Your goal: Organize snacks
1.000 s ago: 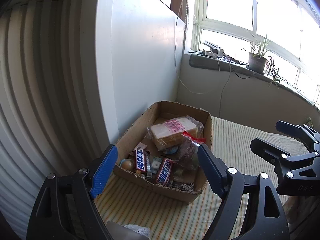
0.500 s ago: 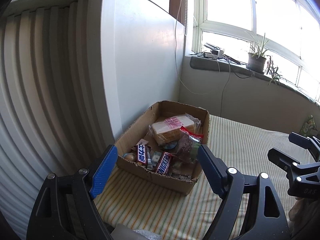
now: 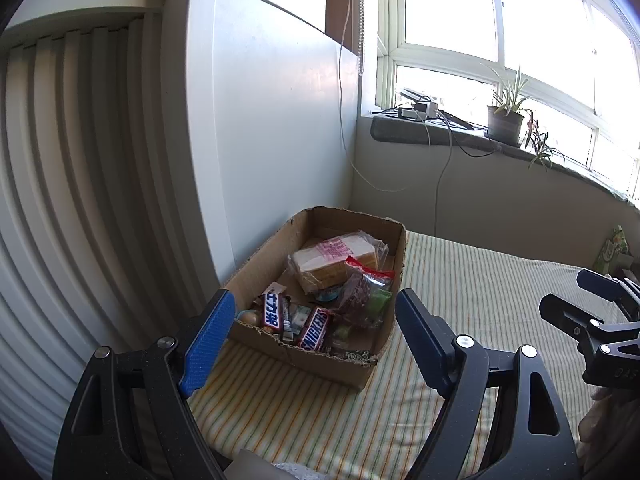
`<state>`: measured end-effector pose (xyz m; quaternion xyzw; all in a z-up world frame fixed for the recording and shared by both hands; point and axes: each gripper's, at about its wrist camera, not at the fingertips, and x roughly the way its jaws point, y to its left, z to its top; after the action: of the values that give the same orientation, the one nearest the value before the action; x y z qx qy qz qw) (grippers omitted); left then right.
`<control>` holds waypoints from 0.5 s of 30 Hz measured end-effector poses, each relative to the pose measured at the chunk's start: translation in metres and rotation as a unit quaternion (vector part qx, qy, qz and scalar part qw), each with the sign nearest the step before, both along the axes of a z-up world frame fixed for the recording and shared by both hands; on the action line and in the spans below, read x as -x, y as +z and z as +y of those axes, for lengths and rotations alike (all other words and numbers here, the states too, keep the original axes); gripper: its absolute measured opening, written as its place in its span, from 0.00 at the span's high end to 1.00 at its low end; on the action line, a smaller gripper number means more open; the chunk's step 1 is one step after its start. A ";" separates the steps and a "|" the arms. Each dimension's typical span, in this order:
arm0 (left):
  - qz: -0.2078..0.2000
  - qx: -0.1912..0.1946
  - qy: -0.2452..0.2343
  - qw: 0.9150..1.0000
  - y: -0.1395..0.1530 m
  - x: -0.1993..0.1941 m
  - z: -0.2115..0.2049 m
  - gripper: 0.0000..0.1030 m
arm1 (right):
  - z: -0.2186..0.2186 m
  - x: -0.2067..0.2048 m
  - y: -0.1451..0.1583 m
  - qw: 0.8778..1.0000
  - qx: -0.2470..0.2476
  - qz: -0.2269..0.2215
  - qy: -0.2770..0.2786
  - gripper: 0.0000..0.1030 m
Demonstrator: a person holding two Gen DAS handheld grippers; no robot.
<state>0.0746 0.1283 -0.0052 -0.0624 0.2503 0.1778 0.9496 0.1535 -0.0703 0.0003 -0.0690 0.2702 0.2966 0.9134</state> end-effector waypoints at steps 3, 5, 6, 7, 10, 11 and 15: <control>0.001 -0.001 0.001 1.000 -0.001 0.000 -0.001 0.20 | 0.000 0.000 0.000 1.000 -0.002 0.002 0.001 0.00; 0.001 -0.001 0.002 1.000 -0.001 -0.001 -0.001 0.20 | 0.000 0.000 0.000 1.000 -0.002 0.002 0.000 0.00; 0.001 -0.001 0.002 1.000 -0.001 -0.001 -0.001 0.20 | 0.000 0.000 0.000 1.000 -0.001 0.001 0.000 0.00; 0.001 -0.001 0.003 1.000 -0.001 -0.001 -0.001 0.20 | 0.000 0.000 0.000 1.000 -0.001 0.000 -0.001 0.00; 0.002 -0.003 0.002 1.000 -0.001 -0.001 -0.002 0.20 | 0.000 0.001 0.000 1.000 -0.002 0.000 -0.002 0.00; 0.002 -0.003 0.001 1.000 -0.001 -0.001 -0.002 0.20 | 0.000 0.001 0.000 1.000 -0.001 0.000 -0.003 0.00; 0.001 -0.003 0.002 1.000 -0.001 0.000 -0.002 0.20 | 0.003 0.003 -0.001 1.000 0.006 -0.001 -0.002 0.00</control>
<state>0.0748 0.1260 -0.0058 -0.0602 0.2505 0.1807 0.9492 0.1509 -0.0678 -0.0011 -0.0741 0.2708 0.2931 0.9139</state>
